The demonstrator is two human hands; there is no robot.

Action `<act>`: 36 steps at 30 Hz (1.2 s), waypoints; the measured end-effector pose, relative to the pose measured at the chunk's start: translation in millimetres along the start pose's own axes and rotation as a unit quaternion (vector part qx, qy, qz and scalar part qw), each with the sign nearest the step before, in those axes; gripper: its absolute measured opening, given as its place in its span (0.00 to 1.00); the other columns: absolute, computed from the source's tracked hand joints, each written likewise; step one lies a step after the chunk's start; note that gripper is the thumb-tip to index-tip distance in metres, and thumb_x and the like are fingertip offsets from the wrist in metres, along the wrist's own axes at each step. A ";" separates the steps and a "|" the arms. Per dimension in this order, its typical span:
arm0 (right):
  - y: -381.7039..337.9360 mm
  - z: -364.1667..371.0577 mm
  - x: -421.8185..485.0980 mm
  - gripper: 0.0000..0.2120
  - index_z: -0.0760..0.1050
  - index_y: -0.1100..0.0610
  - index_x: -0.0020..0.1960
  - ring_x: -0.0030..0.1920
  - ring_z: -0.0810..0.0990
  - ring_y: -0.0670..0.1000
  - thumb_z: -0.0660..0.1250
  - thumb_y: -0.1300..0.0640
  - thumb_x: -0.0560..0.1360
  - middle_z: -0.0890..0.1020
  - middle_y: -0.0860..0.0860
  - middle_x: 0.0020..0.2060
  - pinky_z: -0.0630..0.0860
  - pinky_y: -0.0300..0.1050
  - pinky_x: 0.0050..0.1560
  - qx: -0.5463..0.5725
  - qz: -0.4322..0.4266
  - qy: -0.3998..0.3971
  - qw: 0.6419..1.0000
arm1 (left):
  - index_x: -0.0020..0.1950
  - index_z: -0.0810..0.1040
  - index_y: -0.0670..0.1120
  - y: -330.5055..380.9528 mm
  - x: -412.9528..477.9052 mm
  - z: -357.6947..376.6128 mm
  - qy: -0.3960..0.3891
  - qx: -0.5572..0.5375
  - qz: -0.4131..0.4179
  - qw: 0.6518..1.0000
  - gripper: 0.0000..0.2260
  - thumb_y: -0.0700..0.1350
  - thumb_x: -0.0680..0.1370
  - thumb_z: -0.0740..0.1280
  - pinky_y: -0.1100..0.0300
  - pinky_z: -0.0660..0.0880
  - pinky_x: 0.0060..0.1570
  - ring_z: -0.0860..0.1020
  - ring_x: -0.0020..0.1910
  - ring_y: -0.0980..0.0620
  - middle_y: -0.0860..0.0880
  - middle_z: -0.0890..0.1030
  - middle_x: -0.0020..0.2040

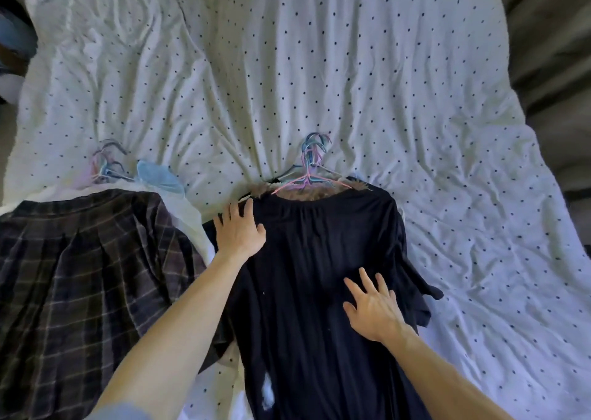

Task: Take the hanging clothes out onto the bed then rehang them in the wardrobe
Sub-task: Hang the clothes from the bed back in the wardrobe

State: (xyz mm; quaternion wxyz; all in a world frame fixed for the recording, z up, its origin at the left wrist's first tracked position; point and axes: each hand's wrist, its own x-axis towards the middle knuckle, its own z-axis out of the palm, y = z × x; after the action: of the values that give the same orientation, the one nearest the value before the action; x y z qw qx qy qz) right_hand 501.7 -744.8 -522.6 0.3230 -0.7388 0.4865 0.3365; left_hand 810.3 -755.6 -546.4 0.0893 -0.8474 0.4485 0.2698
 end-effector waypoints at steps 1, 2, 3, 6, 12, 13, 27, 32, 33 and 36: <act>0.0 4.3 4.2 0.28 0.49 0.45 0.80 0.79 0.40 0.62 0.52 0.42 0.82 0.42 0.51 0.80 0.50 0.63 0.77 0.003 0.003 -0.004 1.000 | 0.80 0.55 0.48 -2.6 13.4 0.0 -0.012 0.004 -0.007 1.000 0.29 0.54 0.81 0.59 0.42 0.58 0.74 0.58 0.77 0.40 0.42 0.60 0.78; 0.3 8.3 6.9 0.29 0.49 0.45 0.80 0.79 0.38 0.62 0.52 0.42 0.82 0.42 0.50 0.80 0.48 0.64 0.77 0.001 0.004 -0.006 1.000 | 0.80 0.56 0.48 -5.2 23.9 0.3 -0.021 0.016 -0.007 1.000 0.28 0.53 0.82 0.59 0.43 0.61 0.73 0.63 0.75 0.40 0.42 0.63 0.76; 0.8 11.8 7.5 0.29 0.49 0.46 0.80 0.78 0.37 0.62 0.52 0.42 0.82 0.42 0.50 0.80 0.47 0.64 0.77 -0.002 0.005 -0.008 1.000 | 0.79 0.58 0.48 -7.6 30.7 0.1 -0.025 0.031 -0.003 0.999 0.27 0.52 0.82 0.59 0.44 0.64 0.70 0.67 0.71 0.39 0.42 0.66 0.74; 2.0 19.0 1.3 0.30 0.50 0.47 0.80 0.78 0.35 0.61 0.52 0.40 0.82 0.42 0.49 0.80 0.45 0.64 0.77 0.008 0.010 -0.011 1.000 | 0.76 0.64 0.47 -15.7 37.5 -0.8 -0.019 0.037 -0.005 0.999 0.22 0.49 0.83 0.61 0.47 0.69 0.63 0.73 0.65 0.38 0.43 0.70 0.69; 1.7 9.0 -11.9 0.31 0.52 0.46 0.80 0.80 0.43 0.57 0.53 0.37 0.81 0.49 0.50 0.80 0.49 0.57 0.78 0.126 0.035 0.007 0.991 | 0.73 0.69 0.47 -30.1 30.1 -15.8 -0.012 -0.069 -0.014 0.997 0.17 0.47 0.84 0.59 0.47 0.75 0.55 0.76 0.61 0.41 0.43 0.74 0.65; -1.1 6.1 -18.1 0.31 0.53 0.47 0.80 0.80 0.46 0.56 0.54 0.37 0.81 0.52 0.50 0.80 0.52 0.55 0.78 0.165 0.042 0.017 0.985 | 0.73 0.70 0.47 -30.4 19.1 -20.2 -0.008 -0.091 -0.007 0.996 0.17 0.46 0.84 0.59 0.47 0.74 0.56 0.75 0.62 0.41 0.43 0.73 0.66; -35.1 12.9 -140.2 0.29 0.61 0.50 0.77 0.73 0.66 0.49 0.57 0.38 0.80 0.68 0.47 0.74 0.65 0.43 0.71 0.364 -0.043 0.099 0.925 | 0.67 0.74 0.54 -22.0 -160.8 -38.7 -0.077 -0.076 0.059 0.992 0.15 0.49 0.81 0.59 0.51 0.77 0.56 0.77 0.56 0.50 0.49 0.74 0.66; -35.0 45.8 -122.0 0.27 0.61 0.50 0.77 0.75 0.63 0.49 0.58 0.42 0.81 0.65 0.48 0.76 0.64 0.44 0.73 0.276 -0.056 0.080 0.956 | 0.75 0.66 0.51 -25.1 -156.3 -17.8 -0.066 -0.064 0.043 0.995 0.22 0.50 0.81 0.61 0.46 0.71 0.65 0.69 0.70 0.45 0.47 0.66 0.74; -34.8 50.8 -114.0 0.27 0.61 0.49 0.78 0.77 0.61 0.50 0.57 0.42 0.81 0.63 0.48 0.77 0.63 0.45 0.74 0.260 -0.055 0.079 0.961 | 0.76 0.65 0.50 -26.2 -148.3 -15.0 -0.058 -0.066 0.042 0.995 0.23 0.50 0.81 0.61 0.46 0.71 0.66 0.67 0.71 0.45 0.47 0.65 0.75; -28.7 60.1 -91.3 0.28 0.56 0.46 0.79 0.80 0.50 0.53 0.55 0.41 0.82 0.55 0.50 0.80 0.57 0.50 0.77 0.175 -0.040 0.072 0.981 | 0.79 0.59 0.49 -26.9 -118.9 -5.1 -0.070 -0.052 0.036 0.996 0.26 0.50 0.82 0.61 0.45 0.69 0.67 0.65 0.74 0.43 0.45 0.63 0.77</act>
State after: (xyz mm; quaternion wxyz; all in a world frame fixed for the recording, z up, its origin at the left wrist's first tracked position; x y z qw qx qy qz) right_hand 490.2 -641.5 -478.1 0.4248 -0.7117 0.5302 0.1790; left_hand 780.2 -657.2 -480.7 0.0667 -0.8131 0.4570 0.3543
